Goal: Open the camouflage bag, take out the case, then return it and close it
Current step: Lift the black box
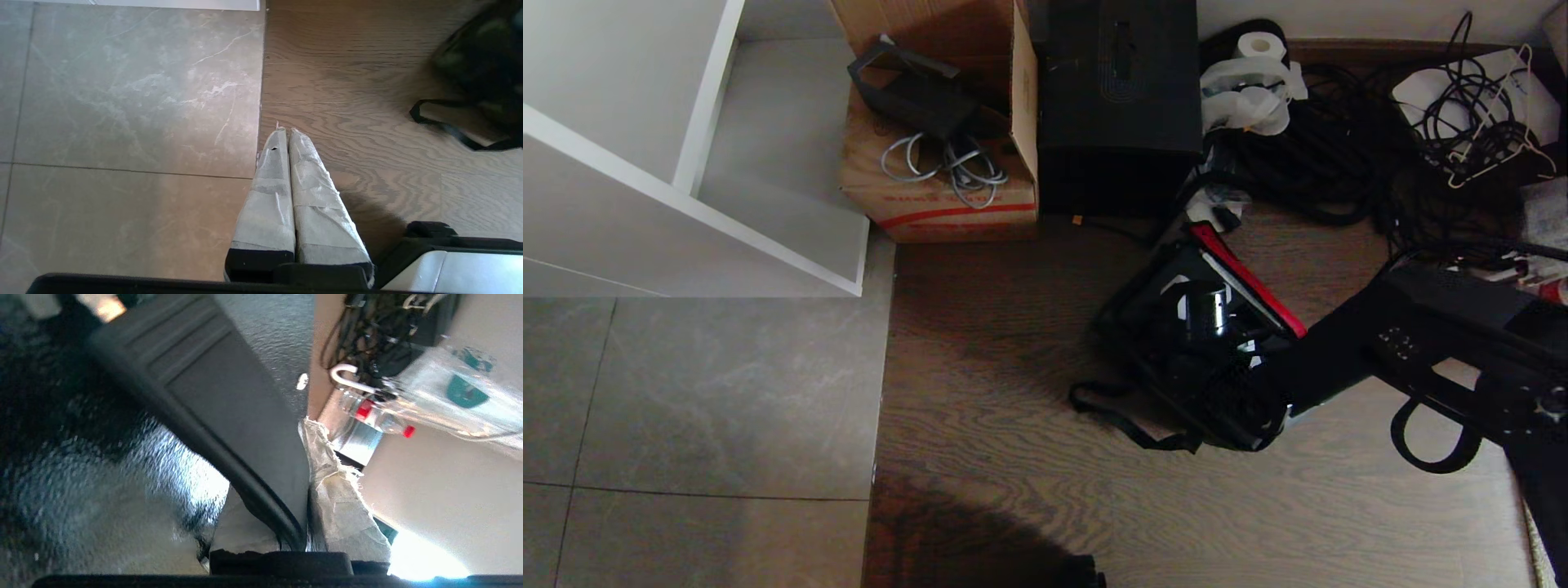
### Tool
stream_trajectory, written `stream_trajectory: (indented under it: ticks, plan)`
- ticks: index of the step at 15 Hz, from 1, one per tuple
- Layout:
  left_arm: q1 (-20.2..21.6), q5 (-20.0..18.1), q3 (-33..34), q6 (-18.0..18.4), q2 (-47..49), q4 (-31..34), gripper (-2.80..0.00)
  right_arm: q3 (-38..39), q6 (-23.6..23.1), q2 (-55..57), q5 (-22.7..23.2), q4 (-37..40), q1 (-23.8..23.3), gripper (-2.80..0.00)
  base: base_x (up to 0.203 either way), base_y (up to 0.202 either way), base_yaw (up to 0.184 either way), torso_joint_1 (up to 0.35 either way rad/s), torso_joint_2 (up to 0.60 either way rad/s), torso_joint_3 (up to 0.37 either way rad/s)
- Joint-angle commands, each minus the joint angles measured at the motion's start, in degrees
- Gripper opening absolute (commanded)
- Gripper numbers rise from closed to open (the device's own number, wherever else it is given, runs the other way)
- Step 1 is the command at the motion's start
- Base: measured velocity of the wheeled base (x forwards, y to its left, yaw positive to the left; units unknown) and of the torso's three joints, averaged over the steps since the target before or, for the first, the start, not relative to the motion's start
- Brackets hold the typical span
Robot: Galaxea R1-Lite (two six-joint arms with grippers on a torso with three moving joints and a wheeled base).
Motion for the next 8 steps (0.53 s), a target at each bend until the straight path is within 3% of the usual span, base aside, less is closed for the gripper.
stream_trajectory:
  ticks: [1, 8]
  plan:
    - [0.0, 0.0, 0.0, 0.0, 0.1, 0.0, -2.8, -2.2, -0.2, 2.8, -0.4, -0.5, -0.6, -2.8, 0.0, 0.0, 0.0, 0.0, 0.0, 0.0]
    - [0.0, 0.0, 0.0, 0.0, 0.1, 0.0, -2.8, -2.8, 2.5, 3.3, -0.1, 1.0, -0.6, -2.8, 0.0, 0.0, 0.0, 0.0, 0.0, 0.0]
